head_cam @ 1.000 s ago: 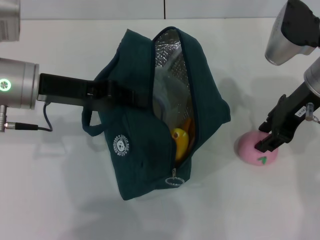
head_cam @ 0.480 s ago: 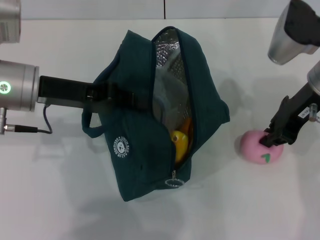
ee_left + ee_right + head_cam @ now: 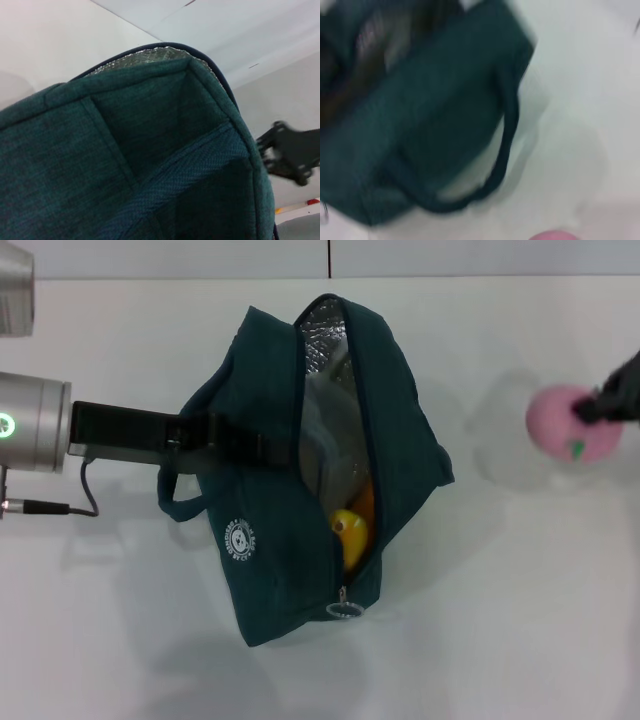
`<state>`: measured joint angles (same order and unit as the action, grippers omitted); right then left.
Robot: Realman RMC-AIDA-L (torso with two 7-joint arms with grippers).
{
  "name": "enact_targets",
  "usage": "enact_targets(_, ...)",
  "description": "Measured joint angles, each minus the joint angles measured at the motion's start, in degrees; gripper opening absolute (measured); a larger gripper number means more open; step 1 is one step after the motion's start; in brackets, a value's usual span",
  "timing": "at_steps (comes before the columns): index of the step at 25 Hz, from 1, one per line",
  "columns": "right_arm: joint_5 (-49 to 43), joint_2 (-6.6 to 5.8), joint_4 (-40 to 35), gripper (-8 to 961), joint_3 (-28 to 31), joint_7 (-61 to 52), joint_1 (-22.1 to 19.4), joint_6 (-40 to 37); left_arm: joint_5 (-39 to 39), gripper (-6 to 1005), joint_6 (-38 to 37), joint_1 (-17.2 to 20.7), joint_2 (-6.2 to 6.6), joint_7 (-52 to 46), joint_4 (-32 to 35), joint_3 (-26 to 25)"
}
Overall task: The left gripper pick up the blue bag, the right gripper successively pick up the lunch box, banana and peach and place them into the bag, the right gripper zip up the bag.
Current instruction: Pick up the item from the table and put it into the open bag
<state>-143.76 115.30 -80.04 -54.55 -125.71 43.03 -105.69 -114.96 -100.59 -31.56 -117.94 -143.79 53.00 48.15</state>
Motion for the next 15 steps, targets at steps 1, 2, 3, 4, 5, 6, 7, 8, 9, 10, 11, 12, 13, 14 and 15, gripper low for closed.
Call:
enact_targets(1,1.1,0.0,-1.2,57,1.2,0.0,-0.2,-0.5,0.0,40,0.0,0.1,0.0,0.0,0.0,0.0)
enact_targets(2,5.9,-0.05,-4.2,49,3.6,0.4,-1.5,-1.1,0.1,40,-0.1,0.2,0.0,0.0,0.0,0.0)
enact_targets(3,7.9,-0.13,-4.8,40,3.9,0.5,-1.9,-1.0,0.3,40,-0.2,0.3,0.0,0.0,0.0,0.0)
enact_targets(4,11.4,-0.2,-5.6,32,4.3,0.9,-2.7,-1.0,0.8,40,-0.5,0.4,0.01,0.0,0.0,0.0)
enact_targets(5,16.9,-0.38,-6.5,32,4.7,1.6,-3.9,-0.5,1.6,40,-0.8,0.6,0.04,0.0,0.0,0.0)
enact_targets(6,16.9,-0.38,-6.5,32,4.7,1.6,-3.9,-0.5,2.1,40,-1.1,0.7,0.07,0.0,0.0,0.0)
enact_targets(7,19.3,-0.44,-6.7,32,4.7,2.0,-4.5,-0.3,2.9,40,-1.5,0.8,0.15,0.0,0.0,0.0)
enact_targets(8,27.4,-0.47,-6.7,32,4.8,3.8,-6.0,0.4,3.5,40,-1.7,0.9,0.2,0.0,0.0,0.0)
enact_targets(9,28.3,-0.43,-6.6,32,4.8,4.1,-6.2,0.5,3.9,40,-2.0,0.9,0.22,0.0,0.0,0.0)
enact_targets(10,31.1,-0.29,-6.4,32,4.7,5.0,-6.6,0.7,4.1,40,-2.1,1.0,0.23,0.0,0.0,0.0)
enact_targets(11,33.2,-0.08,-6.1,32,4.5,6.3,-7.0,0.9,4.2,40,-2.1,1.0,0.24,0.0,0.0,0.0)
enact_targets(12,35.4,0.09,-5.4,32,4.0,7.7,-7.5,1.3,4.2,40,-2.1,1.0,0.24,-0.1,0.0,0.0)
enact_targets(13,38.4,0.25,-4.1,32,3.0,9.7,-8.0,2.2,4.3,40,-2.1,1.0,0.22,-0.2,0.0,0.0)
enact_targets(14,40.0,0.27,-3.0,32,2.2,10.7,-8.3,2.7,4.3,40,-2.1,1.0,0.19,-0.2,0.0,0.0)
enact_targets(15,42.0,0.22,-1.2,32,0.9,12.2,-8.5,3.8,4.3,40,-2.2,1.0,0.16,-0.2,0.0,0.0)
